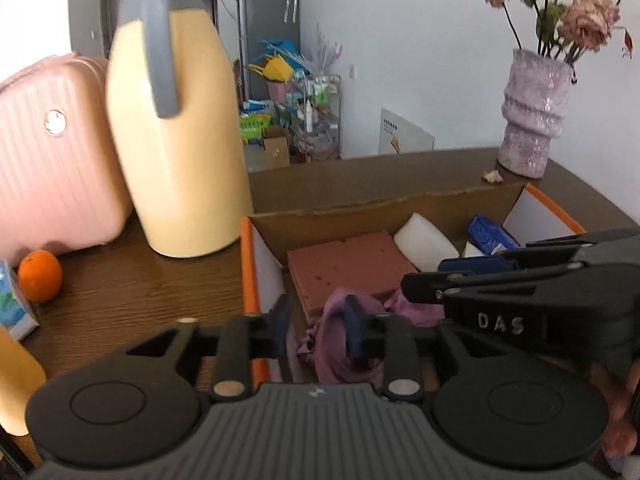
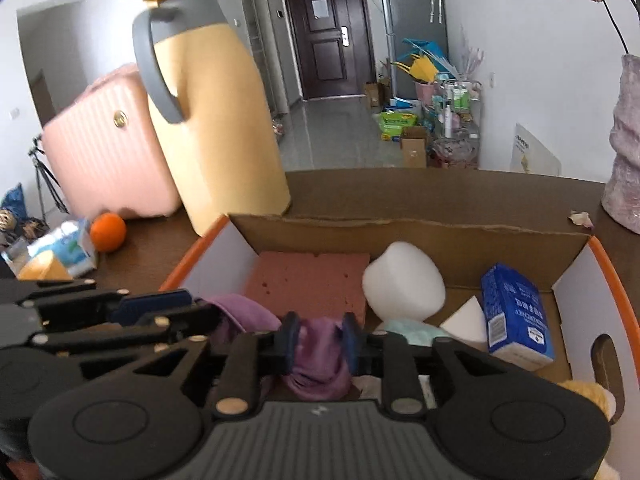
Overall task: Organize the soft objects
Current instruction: 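Open the left tool to release the scrunchie in the box, then move both tools back toward the lavender drawstring pouch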
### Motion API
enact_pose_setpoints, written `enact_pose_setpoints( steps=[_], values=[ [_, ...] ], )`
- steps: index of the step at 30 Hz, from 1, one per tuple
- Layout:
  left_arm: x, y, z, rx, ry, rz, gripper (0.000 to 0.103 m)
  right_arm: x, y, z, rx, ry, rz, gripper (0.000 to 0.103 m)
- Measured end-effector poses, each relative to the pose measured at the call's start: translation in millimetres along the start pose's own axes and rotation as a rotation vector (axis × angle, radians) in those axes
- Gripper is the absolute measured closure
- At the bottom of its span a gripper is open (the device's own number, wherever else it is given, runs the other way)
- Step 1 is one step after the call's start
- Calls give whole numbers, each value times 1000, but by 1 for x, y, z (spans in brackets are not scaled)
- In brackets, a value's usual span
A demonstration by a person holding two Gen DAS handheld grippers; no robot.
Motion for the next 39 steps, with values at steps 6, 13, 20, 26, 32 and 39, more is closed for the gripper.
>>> enact_pose_setpoints(
  steps=[6, 13, 20, 26, 32, 39],
  values=[
    [-6, 3, 29, 49, 10, 12, 65, 3, 14, 36, 75, 15, -8, 63],
    [-6, 10, 93, 133, 33, 11, 52, 5, 20, 124, 180, -35, 57, 58],
    [2, -24, 200, 333, 88, 23, 26, 16, -32, 228, 320, -144, 130, 43],
    [27, -85, 270, 479, 128, 3, 21, 2, -88, 286, 415, -179, 170, 42],
    [37, -122, 303, 505, 117, 53, 17, -25, -137, 319, 465, -160, 189, 41],
    [50, -203, 339, 498, 121, 89, 11, -38, -232, 354, 445, -131, 225, 32]
  ],
)
Point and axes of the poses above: each gripper's, at about its wrist camera, not at the fingertips, and z roughly against the way its jaws point, x to its right, y to its top, the point moved 3 cm from there along -z, roughly the way its jaws point, and after that the axes turned 8 degrees about z, right-handed, at the moved point
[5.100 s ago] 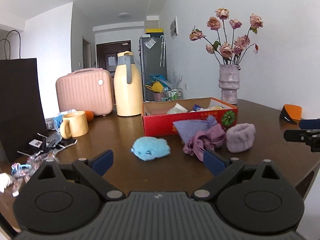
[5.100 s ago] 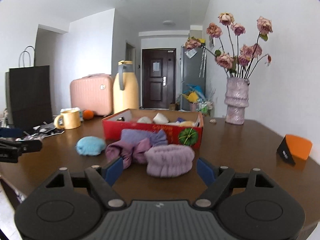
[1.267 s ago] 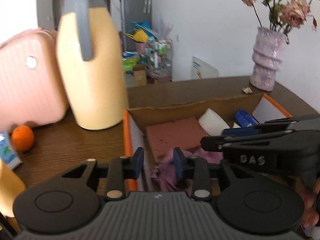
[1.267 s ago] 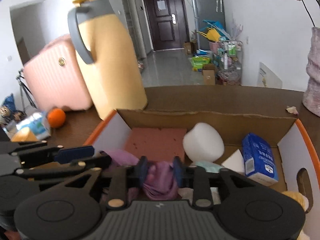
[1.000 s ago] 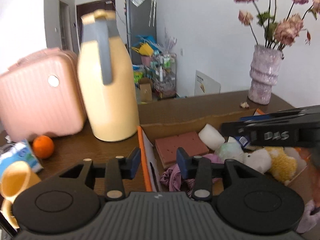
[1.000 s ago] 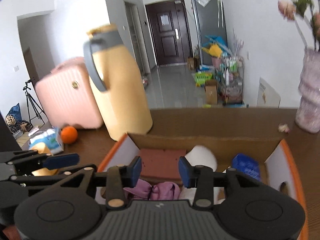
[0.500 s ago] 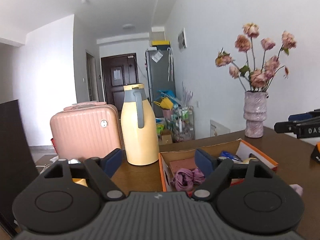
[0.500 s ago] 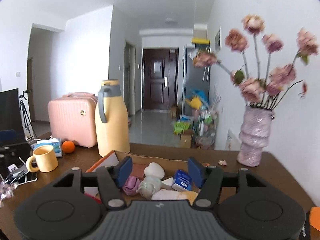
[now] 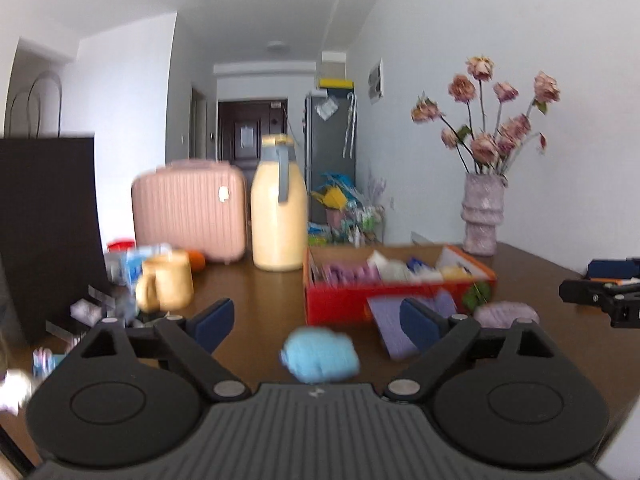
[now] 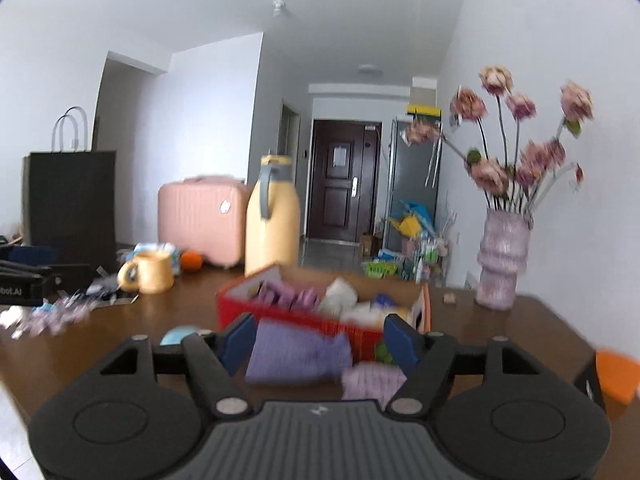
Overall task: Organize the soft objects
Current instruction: 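Move both tools back toward the lavender drawstring pouch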
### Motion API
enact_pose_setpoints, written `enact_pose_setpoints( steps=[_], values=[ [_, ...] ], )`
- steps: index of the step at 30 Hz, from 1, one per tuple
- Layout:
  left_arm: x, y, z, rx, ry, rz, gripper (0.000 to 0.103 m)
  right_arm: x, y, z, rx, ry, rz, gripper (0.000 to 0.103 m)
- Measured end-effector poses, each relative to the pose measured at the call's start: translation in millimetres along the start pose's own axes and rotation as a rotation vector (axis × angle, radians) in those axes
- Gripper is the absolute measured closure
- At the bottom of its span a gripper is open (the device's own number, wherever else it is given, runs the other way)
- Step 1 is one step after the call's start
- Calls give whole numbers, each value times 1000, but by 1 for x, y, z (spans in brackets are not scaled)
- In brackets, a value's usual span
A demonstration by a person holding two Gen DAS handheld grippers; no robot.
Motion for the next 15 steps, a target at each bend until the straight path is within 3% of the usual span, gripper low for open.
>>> enact_pose_setpoints(
  steps=[8, 15],
  values=[
    [0, -64, 56, -122, -33, 53, 11, -10, -66, 50, -95, 30, -100, 32],
    [0, -80, 59, -165, -30, 53, 12, -12, -71, 40, -110, 41, -132, 32]
  ],
)
Point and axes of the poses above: each gripper's, at about its wrist camera, not at the fingertips, and z roughly against the way its jaws point, x to its right, y to its top, the point moved 3 cm from there along -z, roughly the way its jaws point, and after that the axes turned 8 degrees about z, right-handed, at the moved point
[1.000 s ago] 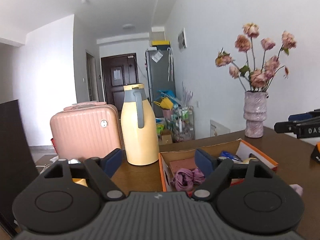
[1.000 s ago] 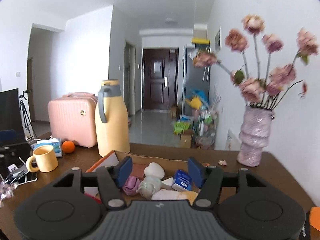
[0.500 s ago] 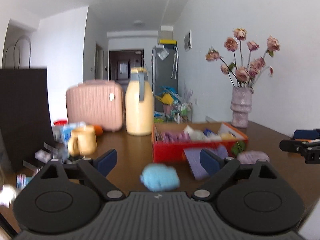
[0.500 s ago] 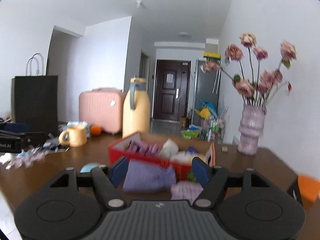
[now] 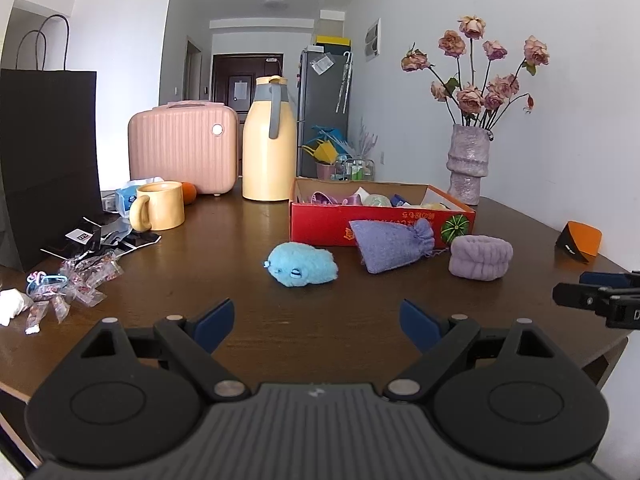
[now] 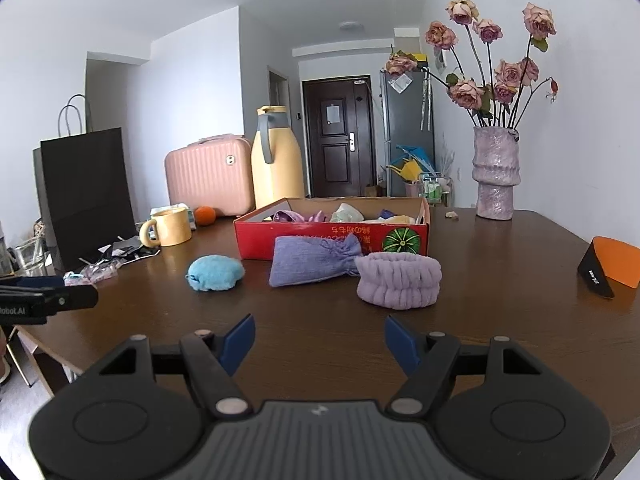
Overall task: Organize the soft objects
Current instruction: 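Move both tools back toward the lavender drawstring pouch, then grasp the lavender drawstring pouch with the left tool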
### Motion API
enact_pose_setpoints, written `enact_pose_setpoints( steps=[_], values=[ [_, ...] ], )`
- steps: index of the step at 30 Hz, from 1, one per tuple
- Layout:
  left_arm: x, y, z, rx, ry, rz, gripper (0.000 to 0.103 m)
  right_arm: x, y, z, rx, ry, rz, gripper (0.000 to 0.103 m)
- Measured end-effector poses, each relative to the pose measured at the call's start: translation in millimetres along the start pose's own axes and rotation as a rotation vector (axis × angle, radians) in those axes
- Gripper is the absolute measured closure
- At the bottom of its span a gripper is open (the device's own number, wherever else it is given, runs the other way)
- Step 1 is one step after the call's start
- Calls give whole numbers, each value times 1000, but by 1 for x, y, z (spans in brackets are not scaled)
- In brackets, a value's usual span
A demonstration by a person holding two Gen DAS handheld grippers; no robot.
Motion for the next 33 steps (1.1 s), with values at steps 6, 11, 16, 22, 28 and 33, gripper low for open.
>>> enact_pose_setpoints(
  steps=[6, 11, 16, 22, 28, 33],
  values=[
    [-1, 4, -24, -33, 10, 5, 12, 0, 1, -31, -48, 35, -27, 39],
    [5, 15, -57, -63, 1, 0, 19, 5, 16, -73, -71, 62, -50, 44],
    [21, 33, -106, -103, -58, 3, 26, 14, 33, -141, -118, 84, -88, 53],
    [34, 54, -192, -191, -89, 19, 35, 34, 46, -217, -152, -23, -99, 55],
    [39, 64, -254, -261, -149, 71, 36, 62, 63, -253, -125, 17, -161, 53],
    [42, 61, -283, -318, -218, 138, 71, 66, 64, -275, -145, 64, -150, 61]
  ],
)
Point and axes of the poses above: each gripper's, at about its wrist camera, not at the fingertips, and z roughly against the way its jaws point, x to its right, y to its top, the point moved 3 cm from there along -z, roughly the way its jaws point, and after that the axes turned 8 degrees about z, right-handed, at the moved point
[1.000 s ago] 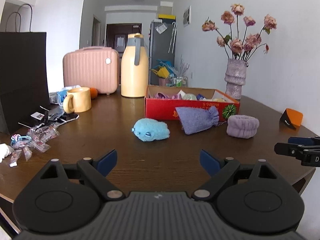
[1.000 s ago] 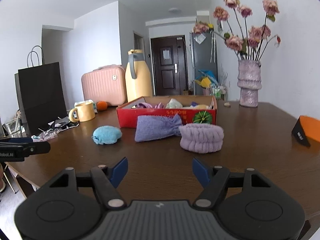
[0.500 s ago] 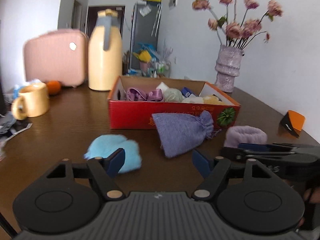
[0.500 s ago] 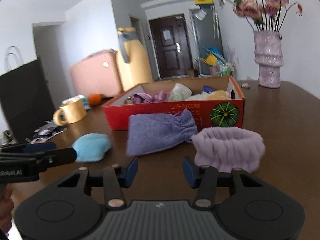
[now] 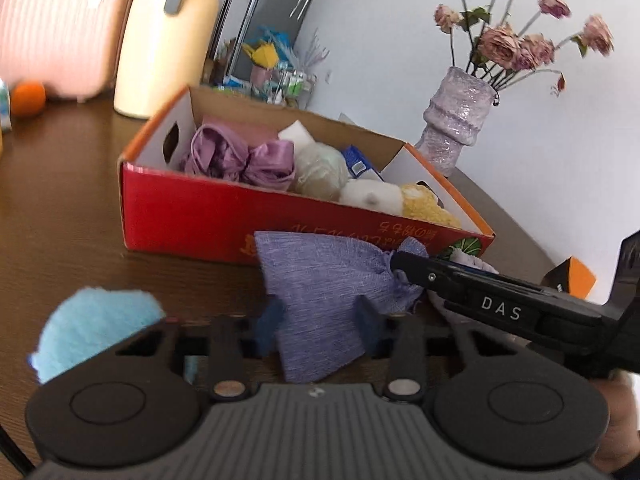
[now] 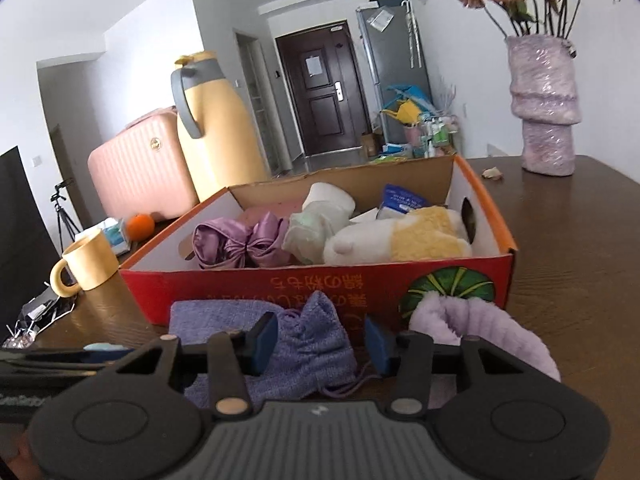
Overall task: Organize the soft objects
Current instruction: 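Grasp the lavender drawstring pouch with the left tool, then carry the pouch with the left tool over the box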
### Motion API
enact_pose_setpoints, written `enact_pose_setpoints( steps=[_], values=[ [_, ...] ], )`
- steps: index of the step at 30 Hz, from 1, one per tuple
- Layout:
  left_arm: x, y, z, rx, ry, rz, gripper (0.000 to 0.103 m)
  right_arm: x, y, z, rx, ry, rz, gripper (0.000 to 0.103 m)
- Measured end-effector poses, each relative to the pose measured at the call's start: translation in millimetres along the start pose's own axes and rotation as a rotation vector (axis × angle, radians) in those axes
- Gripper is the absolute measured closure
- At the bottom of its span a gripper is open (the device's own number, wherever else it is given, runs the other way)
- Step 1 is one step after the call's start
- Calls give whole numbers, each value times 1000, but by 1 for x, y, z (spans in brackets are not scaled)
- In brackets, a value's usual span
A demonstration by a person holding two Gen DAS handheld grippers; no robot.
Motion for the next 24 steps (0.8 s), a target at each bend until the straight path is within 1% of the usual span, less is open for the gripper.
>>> enact_pose_setpoints(
  steps=[1, 2, 3, 4, 6, 7, 9, 10, 12, 14, 16, 17, 19, 21, 22, 23, 24],
  values=[
    [-3, 0, -4, -14, -13, 20, 78, 1, 0, -3, 1, 18, -3, 66],
    [-6, 1, -6, -24, -24, 40, 86, 3, 1, -4, 1, 31, -15, 69],
    [-9, 1, -8, -31, -34, 55, 91, 5, 0, -6, -5, 40, -29, 79],
    [-11, 2, -9, -33, -45, 65, 95, 6, -1, -7, -17, 48, -33, 84],
    [-14, 3, -10, -39, -52, 82, 98, 4, -1, -3, -19, 52, -33, 94],
    [-13, 3, -8, -35, -56, 77, 99, 1, 0, 4, -11, 62, -28, 96],
    [-6, 1, 3, -11, -60, 49, 100, -10, 1, 25, 7, 67, 0, 96],
    [-3, -1, 12, -6, -70, 32, 100, -17, -1, 40, 5, 52, 15, 96],
    [0, -8, 31, -7, -73, 9, 100, -26, -9, 68, 1, 67, 8, 97],
    [0, -21, 55, -25, -87, -12, 100, -32, -22, 99, -15, 101, -38, 97],
    [0, -36, 86, -23, -117, -38, 100, -36, -38, 122, -35, 134, -91, 97],
    [0, -43, 100, -27, -132, -38, 100, -37, -45, 129, -51, 139, -113, 97],
    [1, -55, 117, -50, -139, -37, 98, -41, -57, 132, -83, 129, -130, 95],
    [1, -65, 118, -59, -105, -49, 97, -44, -65, 125, -114, 103, -136, 92],
    [-2, -68, 113, -70, -69, -38, 95, -46, -68, 124, -114, 88, -128, 88],
    [-6, -70, 107, -78, -29, -13, 89, -50, -69, 125, -100, 76, -111, 87],
    [-9, -72, 105, -75, -11, -5, 83, -52, -69, 127, -83, 70, -93, 86]
  ],
)
Point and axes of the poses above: each gripper's, at about its wrist camera, not at the fingertips, and z roughly against the way its jaws point, x to its right, y to its top, the point moved 3 cm from there along -z, roughly the way its jaws point, and after that the axes turned 8 degrees about z, right-handed, at the moved point
